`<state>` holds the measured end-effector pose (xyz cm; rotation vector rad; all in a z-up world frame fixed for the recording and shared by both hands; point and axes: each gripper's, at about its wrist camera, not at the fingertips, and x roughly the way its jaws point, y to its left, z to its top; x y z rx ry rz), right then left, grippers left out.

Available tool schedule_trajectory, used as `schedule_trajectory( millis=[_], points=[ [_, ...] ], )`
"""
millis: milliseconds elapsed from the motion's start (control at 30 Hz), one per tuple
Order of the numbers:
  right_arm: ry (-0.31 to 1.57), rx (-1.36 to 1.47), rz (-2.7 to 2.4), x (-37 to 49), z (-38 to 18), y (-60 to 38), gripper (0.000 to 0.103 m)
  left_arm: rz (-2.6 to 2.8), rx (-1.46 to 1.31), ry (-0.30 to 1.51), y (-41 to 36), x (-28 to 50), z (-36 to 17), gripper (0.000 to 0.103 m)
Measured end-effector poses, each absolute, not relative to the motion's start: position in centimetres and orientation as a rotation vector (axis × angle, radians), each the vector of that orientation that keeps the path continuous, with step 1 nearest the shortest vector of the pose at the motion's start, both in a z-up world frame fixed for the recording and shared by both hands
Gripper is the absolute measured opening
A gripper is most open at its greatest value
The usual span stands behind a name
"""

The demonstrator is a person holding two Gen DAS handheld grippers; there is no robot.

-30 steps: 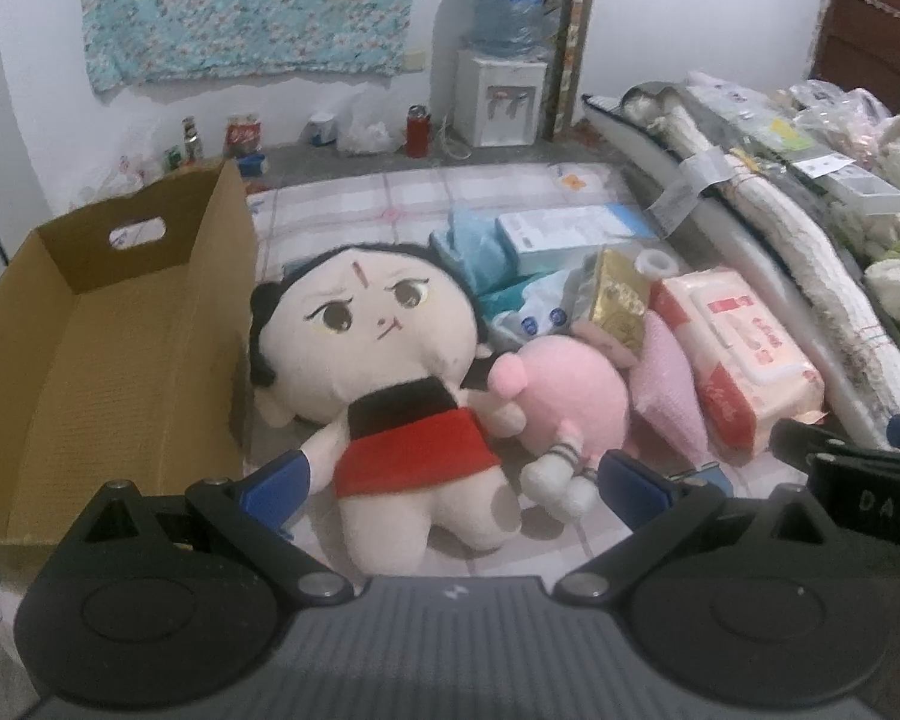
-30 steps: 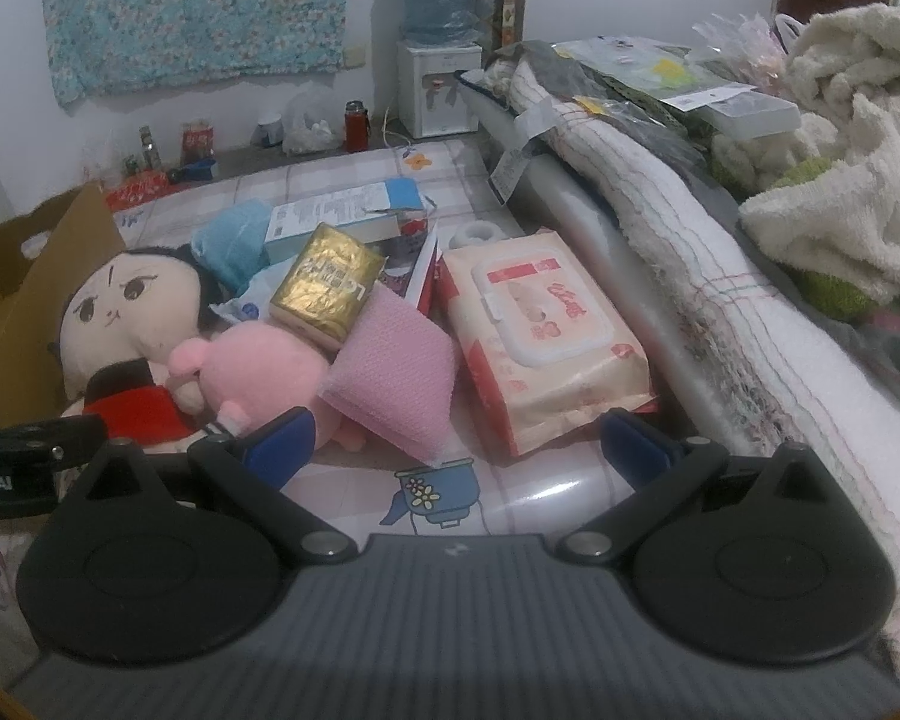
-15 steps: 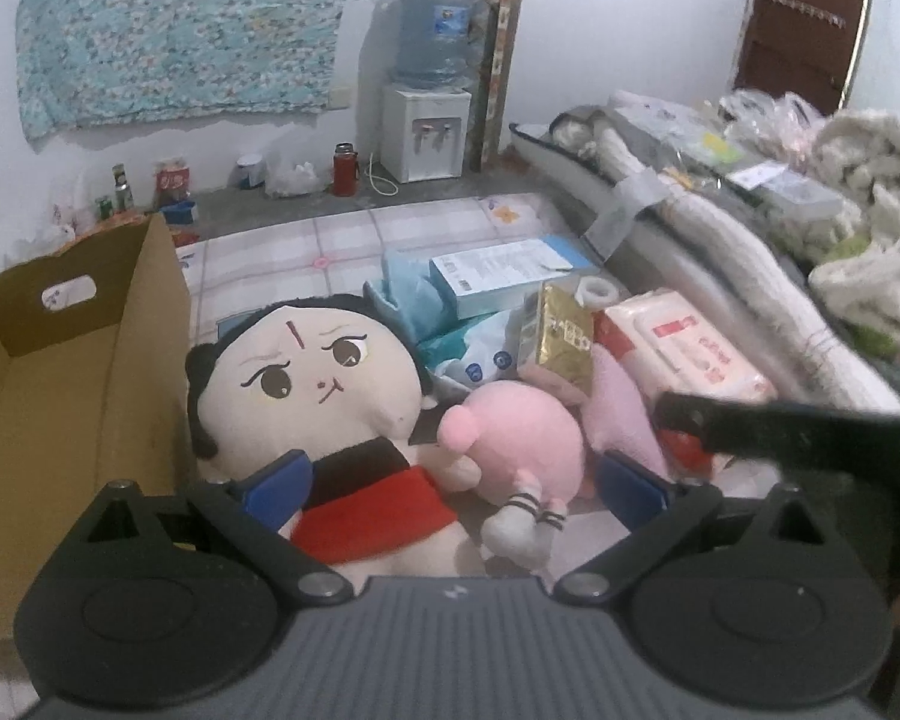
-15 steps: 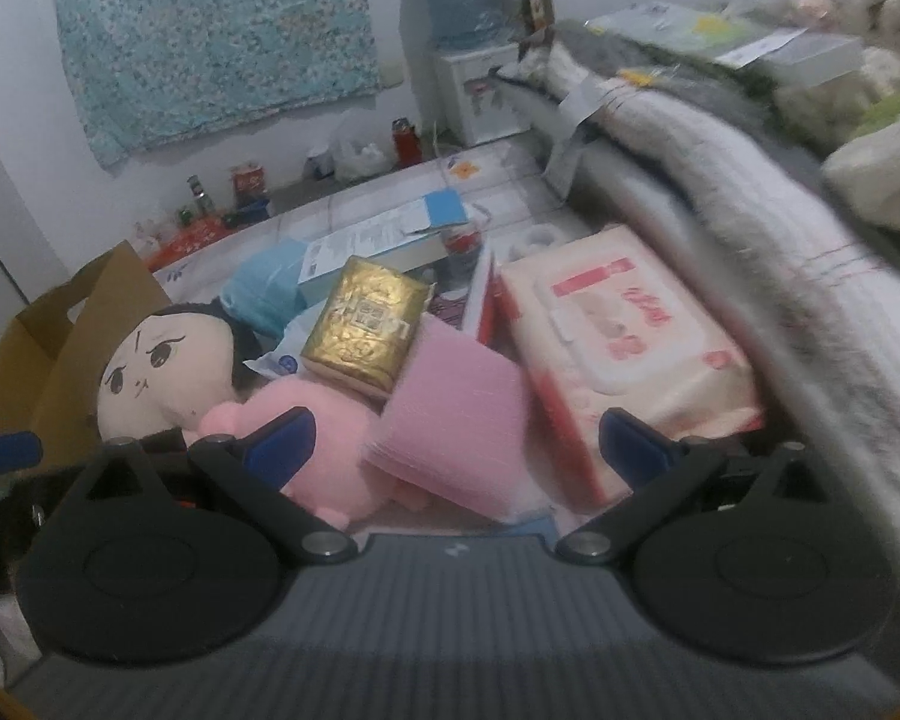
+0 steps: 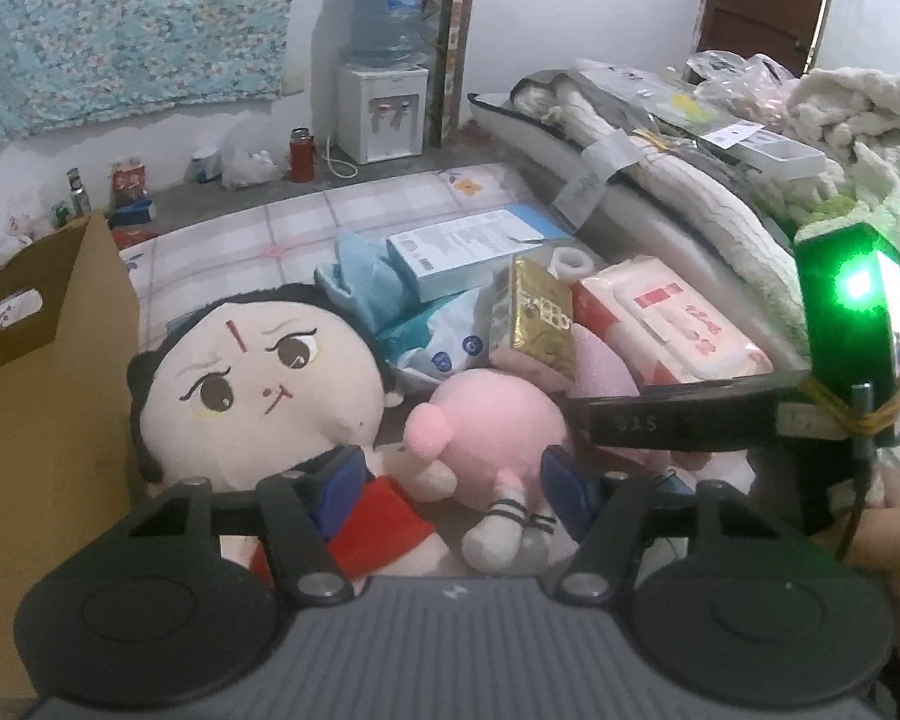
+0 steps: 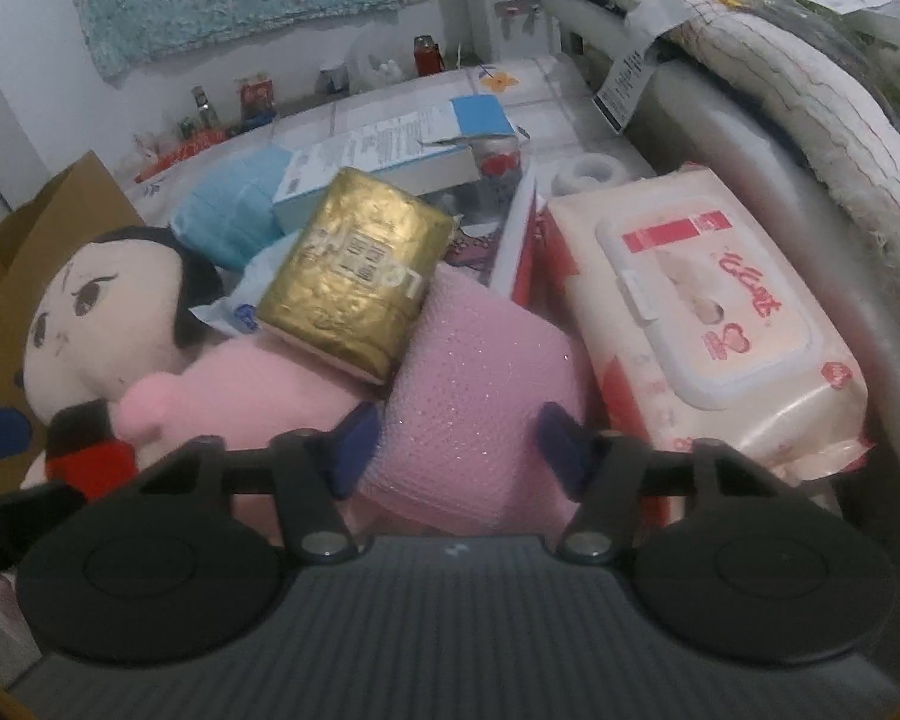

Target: Organize soft objects

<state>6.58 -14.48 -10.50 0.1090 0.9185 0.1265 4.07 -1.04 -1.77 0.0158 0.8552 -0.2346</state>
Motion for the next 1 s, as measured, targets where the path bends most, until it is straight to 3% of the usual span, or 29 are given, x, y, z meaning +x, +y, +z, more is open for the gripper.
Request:
schedule_trajectory(
  millis=[167, 367, 767, 1000],
  points=[
    [0.891, 0.179, 0.122, 5.0, -9.5, -16.7, 0.042, -0.277, 0.014, 0.849, -1.7, 4.2, -1.4, 0.065],
    [0.860, 0.338, 0.127, 3.3, -8.6, -21.4, 0.033, -0.401, 0.071, 0.860, -4.8, 4.4, -1.1, 0.070],
    [0.927, 0.756, 0.275, 4.0, -11.3, -28.3, 0.031, -0.594, 0.096, 0.977, -11.5, 7.8, -3.1, 0.070],
    [1.007, 0.950, 0.369, 5.1, -13.2, -30.0, 0.033, -0.627, 0.184, 1.003, -15.2, 9.0, -4.4, 0.076]
  ],
)
